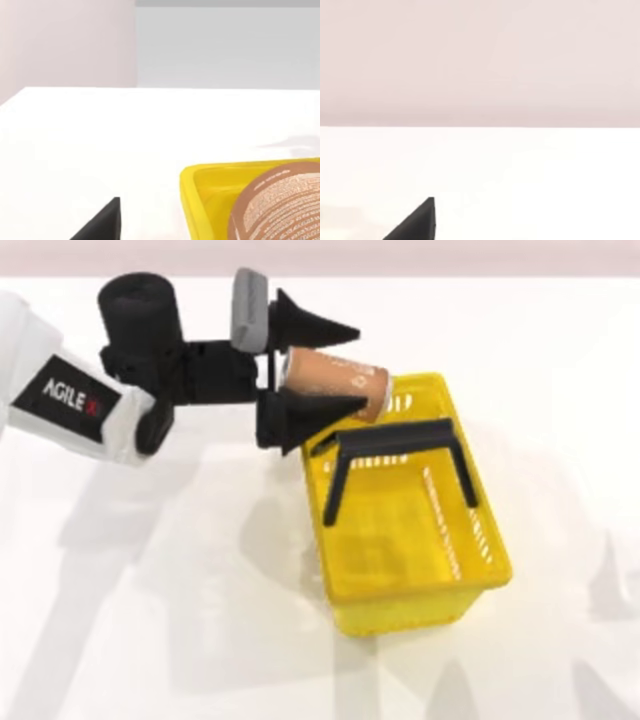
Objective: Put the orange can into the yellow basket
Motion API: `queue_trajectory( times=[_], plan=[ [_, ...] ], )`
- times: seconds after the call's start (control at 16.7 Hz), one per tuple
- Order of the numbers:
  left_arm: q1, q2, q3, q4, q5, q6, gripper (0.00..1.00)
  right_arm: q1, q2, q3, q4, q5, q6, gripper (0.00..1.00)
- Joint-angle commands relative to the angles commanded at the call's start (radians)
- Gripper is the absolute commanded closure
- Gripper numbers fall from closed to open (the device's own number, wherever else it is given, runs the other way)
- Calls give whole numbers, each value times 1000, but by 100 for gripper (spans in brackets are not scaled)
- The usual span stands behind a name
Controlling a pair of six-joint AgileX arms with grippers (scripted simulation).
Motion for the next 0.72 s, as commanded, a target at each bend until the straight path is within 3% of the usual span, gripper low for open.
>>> queue_trajectory(
  times=[0.18, 0.36, 0.54, 0.72],
  plan=[
    [16, -61, -18, -26, -36, -22, 0, 24, 59, 57, -57, 0, -38, 0],
    [51, -217, -69, -90, -124, -67, 0, 77, 209, 202, -191, 2, -125, 0],
    [97, -465, -162, -190, -259, -116, 0, 151, 454, 437, -374, 5, -244, 0],
    [149, -789, -295, -315, -429, -154, 0, 238, 758, 743, -573, 5, -379, 0]
  ],
)
